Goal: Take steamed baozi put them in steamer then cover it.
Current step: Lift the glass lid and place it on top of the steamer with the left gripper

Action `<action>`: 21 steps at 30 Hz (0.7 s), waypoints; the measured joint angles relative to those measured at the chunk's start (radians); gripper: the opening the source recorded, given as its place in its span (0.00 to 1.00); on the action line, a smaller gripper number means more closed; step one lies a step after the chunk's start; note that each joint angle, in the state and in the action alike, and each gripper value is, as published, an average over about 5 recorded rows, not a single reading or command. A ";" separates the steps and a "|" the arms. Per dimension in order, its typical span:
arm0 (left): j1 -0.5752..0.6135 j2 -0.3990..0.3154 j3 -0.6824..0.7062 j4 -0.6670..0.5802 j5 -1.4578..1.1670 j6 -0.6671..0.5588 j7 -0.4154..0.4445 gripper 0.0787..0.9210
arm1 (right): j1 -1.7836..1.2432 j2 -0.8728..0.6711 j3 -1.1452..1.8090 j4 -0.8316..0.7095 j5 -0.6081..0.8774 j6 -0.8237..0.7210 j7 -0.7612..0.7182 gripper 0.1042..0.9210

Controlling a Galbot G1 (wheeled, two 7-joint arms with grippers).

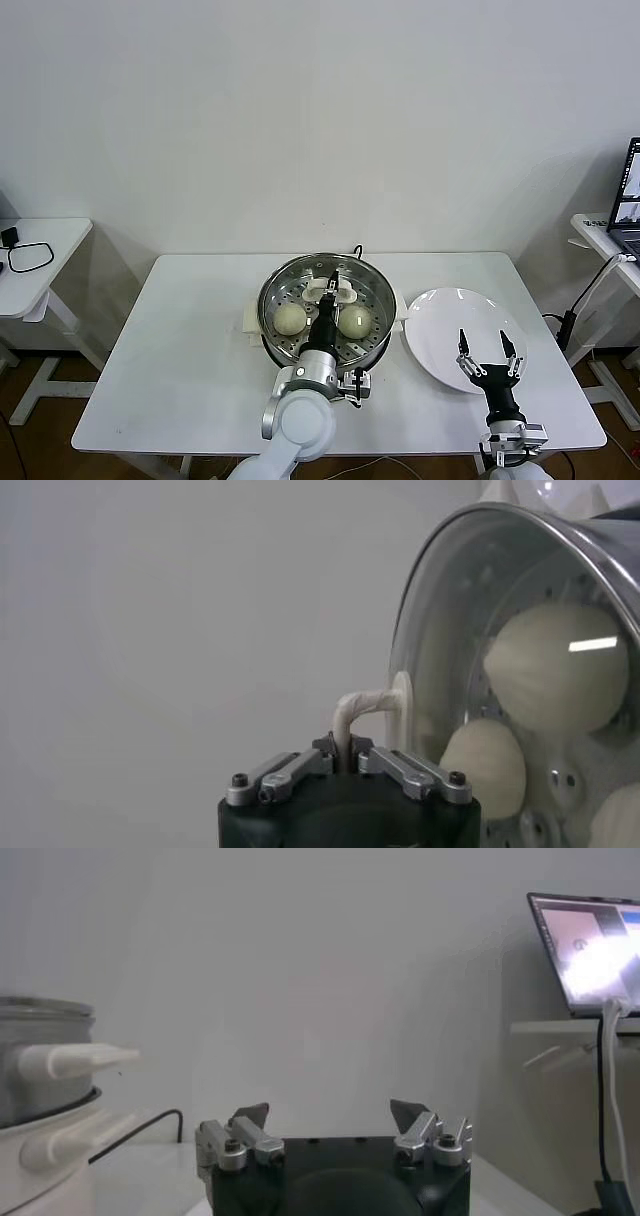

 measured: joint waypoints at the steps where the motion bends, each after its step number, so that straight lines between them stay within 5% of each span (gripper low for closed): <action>1: -0.001 0.000 -0.001 0.001 0.001 -0.001 0.000 0.13 | 0.000 0.000 0.000 0.000 0.000 0.000 0.000 0.88; 21: 0.012 0.006 -0.019 0.002 0.003 -0.024 -0.010 0.18 | 0.005 -0.001 -0.002 -0.008 -0.001 0.003 -0.003 0.88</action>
